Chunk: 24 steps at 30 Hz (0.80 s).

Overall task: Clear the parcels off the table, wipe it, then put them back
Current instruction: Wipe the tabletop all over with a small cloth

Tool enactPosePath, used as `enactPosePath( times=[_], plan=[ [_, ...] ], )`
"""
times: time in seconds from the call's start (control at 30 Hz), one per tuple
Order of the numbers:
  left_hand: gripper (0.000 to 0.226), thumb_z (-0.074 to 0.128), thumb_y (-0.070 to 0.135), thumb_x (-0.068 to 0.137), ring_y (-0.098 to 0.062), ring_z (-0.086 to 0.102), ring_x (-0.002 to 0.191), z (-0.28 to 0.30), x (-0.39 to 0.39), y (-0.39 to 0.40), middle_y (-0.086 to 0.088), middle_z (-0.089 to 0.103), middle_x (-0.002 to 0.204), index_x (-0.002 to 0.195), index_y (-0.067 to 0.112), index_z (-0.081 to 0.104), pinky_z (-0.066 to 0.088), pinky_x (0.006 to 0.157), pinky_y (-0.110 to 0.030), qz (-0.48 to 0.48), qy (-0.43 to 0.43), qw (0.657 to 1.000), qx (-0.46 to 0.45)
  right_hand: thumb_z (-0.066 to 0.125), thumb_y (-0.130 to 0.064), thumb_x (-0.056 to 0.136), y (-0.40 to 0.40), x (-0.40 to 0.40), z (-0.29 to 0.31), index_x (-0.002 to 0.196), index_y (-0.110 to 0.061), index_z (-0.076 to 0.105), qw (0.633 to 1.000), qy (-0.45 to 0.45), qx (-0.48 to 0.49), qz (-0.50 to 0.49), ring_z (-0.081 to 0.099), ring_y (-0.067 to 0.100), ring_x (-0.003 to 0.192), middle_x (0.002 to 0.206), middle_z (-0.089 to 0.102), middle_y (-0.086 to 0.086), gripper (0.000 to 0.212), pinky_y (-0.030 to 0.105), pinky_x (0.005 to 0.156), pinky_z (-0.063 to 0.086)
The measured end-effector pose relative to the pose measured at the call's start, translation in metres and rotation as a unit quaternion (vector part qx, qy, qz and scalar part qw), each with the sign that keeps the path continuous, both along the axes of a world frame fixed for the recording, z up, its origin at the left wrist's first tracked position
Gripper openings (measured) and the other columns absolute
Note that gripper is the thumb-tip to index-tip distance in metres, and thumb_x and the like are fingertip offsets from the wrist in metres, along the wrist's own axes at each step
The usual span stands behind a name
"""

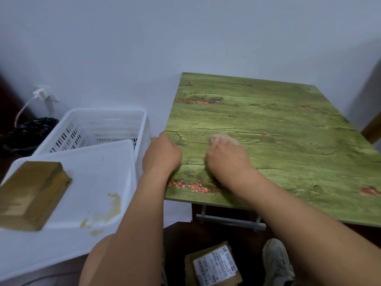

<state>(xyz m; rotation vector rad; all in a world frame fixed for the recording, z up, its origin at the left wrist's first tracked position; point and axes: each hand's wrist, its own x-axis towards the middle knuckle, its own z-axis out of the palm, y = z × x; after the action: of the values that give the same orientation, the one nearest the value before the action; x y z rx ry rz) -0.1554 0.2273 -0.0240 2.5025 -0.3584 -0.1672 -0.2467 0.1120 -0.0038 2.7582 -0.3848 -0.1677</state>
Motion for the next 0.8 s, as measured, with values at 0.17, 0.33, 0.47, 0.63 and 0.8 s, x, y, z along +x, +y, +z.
enactPosePath(
  times=[0.17,0.33,0.47,0.63,0.8],
  plan=[
    [0.040,0.036,0.013,0.093,-0.036,0.051,0.110,0.001,0.000,-0.003,-0.018,0.046,0.131,0.132,0.009,0.040,0.035,0.076,-0.035,0.005,-0.003,1.000,0.009,0.028,-0.015,0.104,0.040,-0.024,0.003,0.142,0.008,0.033,0.996,0.053,0.014,0.069,0.047,0.038,0.124,0.140,0.041,0.028,0.045,0.046,0.098,0.043],
    [0.054,0.035,0.011,0.093,-0.038,0.049,0.114,-0.001,-0.006,-0.007,-0.020,0.037,0.138,0.145,0.014,0.022,0.032,0.077,-0.037,-0.008,0.011,1.000,0.016,0.030,-0.016,0.102,0.002,-0.011,0.009,0.137,-0.003,0.047,0.999,0.042,-0.017,-0.018,0.051,0.029,0.109,0.132,0.047,0.018,0.040,0.034,0.075,0.047],
    [0.063,0.036,0.009,0.091,-0.039,0.047,0.118,0.000,-0.006,-0.006,-0.021,0.034,0.140,0.149,0.015,0.015,0.030,0.079,-0.037,-0.004,0.009,1.000,0.014,0.035,-0.019,0.103,0.042,-0.013,0.004,0.134,-0.003,0.048,0.996,0.080,0.010,0.028,0.048,0.030,0.120,0.131,0.048,0.016,0.037,0.038,0.096,0.045],
    [0.063,0.036,0.009,0.091,-0.038,0.048,0.114,0.002,-0.010,-0.004,-0.022,0.036,0.139,0.149,0.016,0.015,0.032,0.078,-0.036,-0.023,0.010,1.000,-0.002,0.032,-0.017,0.102,-0.013,0.011,0.006,0.131,-0.008,0.056,0.999,0.017,-0.037,0.025,0.053,0.027,0.113,0.122,0.055,0.011,0.039,0.035,0.083,0.051],
    [0.060,0.037,0.007,0.089,-0.039,0.051,0.106,0.002,-0.006,-0.004,-0.021,0.037,0.134,0.146,0.015,0.021,0.033,0.077,-0.035,-0.023,0.015,1.000,-0.005,0.039,-0.022,0.103,0.028,-0.008,0.007,0.120,-0.010,0.062,0.993,0.082,-0.017,0.088,0.053,0.027,0.111,0.100,0.055,0.008,0.030,0.035,0.083,0.047]
  ],
)
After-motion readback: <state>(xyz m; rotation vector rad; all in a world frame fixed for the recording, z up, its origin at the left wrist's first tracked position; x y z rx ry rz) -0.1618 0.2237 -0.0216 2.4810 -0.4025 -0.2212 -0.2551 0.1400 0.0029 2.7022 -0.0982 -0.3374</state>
